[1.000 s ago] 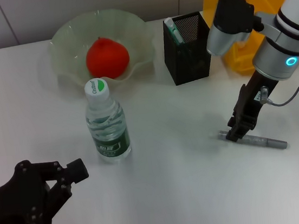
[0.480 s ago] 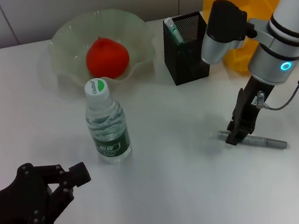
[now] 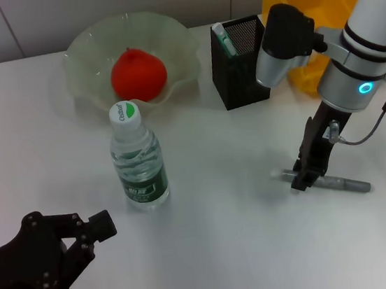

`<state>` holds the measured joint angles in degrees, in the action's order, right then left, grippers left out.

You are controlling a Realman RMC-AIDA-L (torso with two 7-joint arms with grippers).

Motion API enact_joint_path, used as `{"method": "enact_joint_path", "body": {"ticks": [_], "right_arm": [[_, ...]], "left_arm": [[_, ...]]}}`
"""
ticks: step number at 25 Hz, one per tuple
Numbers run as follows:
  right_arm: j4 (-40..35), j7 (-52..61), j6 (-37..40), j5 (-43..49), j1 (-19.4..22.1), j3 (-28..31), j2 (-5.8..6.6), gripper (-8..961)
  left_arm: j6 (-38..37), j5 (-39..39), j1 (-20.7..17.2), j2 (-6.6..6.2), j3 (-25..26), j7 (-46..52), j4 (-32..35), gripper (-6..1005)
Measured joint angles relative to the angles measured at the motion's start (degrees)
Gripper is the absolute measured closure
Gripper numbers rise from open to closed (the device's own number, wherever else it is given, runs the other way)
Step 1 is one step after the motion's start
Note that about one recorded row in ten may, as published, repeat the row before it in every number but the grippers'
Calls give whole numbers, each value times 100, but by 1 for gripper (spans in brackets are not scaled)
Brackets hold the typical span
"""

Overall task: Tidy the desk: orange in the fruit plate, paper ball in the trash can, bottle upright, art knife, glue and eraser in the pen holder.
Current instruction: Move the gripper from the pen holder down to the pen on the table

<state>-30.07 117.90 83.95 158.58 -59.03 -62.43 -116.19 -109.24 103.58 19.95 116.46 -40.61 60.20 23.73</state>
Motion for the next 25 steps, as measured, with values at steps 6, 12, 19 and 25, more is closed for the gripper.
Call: {"method": "enact_joint_path", "body": {"ticks": [6,12,19,25], "right_arm": [[27,57,-37,0,-15,-67,-8,644],[32,59,-49,0,-21,-79,-9,665],[47,66,-54,32,-30,-104,-27,685],[20,73,-98,57,-20,-100,-46,692]], "left_arm": [[-3,-3,-17,0,0,0,0,960],[-6,-4,-36,0,0,0,0,960],[-6,-5,-36,0,0,0,0,960],[-3,-5,-44,0,4,0,0,960]]}}
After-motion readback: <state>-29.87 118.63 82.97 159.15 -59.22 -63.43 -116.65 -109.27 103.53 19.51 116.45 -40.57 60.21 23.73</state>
